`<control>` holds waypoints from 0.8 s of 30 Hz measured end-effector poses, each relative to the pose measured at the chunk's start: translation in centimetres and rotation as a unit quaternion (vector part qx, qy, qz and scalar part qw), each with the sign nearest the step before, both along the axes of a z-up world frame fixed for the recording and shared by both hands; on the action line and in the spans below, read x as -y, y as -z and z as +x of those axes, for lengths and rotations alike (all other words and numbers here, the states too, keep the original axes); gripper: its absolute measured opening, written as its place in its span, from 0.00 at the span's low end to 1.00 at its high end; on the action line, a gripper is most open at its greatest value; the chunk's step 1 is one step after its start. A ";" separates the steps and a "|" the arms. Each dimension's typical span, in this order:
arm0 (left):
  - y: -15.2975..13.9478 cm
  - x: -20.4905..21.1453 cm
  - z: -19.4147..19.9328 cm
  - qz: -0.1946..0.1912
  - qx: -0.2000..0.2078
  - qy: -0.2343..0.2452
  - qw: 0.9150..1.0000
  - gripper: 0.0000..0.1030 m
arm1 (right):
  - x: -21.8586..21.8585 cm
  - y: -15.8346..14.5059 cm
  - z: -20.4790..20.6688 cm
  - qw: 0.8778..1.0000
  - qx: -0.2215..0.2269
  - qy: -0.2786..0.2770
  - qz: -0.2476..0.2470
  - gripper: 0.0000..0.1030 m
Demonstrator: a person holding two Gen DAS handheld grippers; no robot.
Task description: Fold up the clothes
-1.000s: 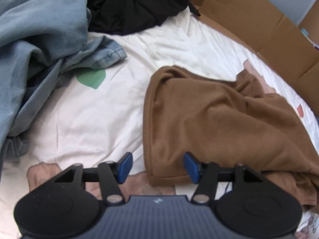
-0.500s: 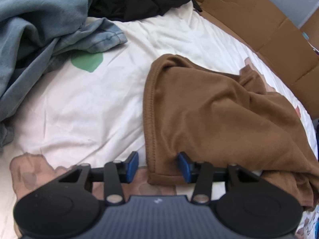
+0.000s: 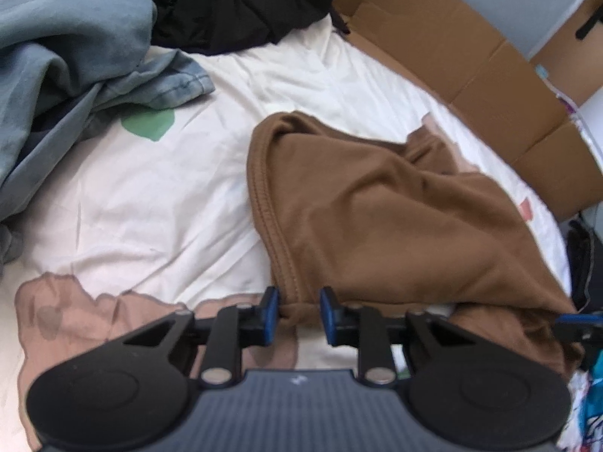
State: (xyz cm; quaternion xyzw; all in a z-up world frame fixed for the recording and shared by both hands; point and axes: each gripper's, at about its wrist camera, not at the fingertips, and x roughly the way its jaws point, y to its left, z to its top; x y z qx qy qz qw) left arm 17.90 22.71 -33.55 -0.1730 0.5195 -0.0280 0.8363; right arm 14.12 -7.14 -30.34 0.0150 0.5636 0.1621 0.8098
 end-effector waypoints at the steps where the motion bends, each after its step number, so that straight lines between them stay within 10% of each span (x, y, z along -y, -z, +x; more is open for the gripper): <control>1: -0.1 0.0 -0.2 -0.006 0.003 -0.003 1.000 0.23 | -0.8 0.0 0.3 1.000 0.001 -0.002 0.010 0.29; 24: 1.6 -1.3 -3.1 -0.003 -0.025 -0.020 0.999 0.16 | -16.8 4.4 4.8 0.989 -0.008 -0.128 0.076 0.29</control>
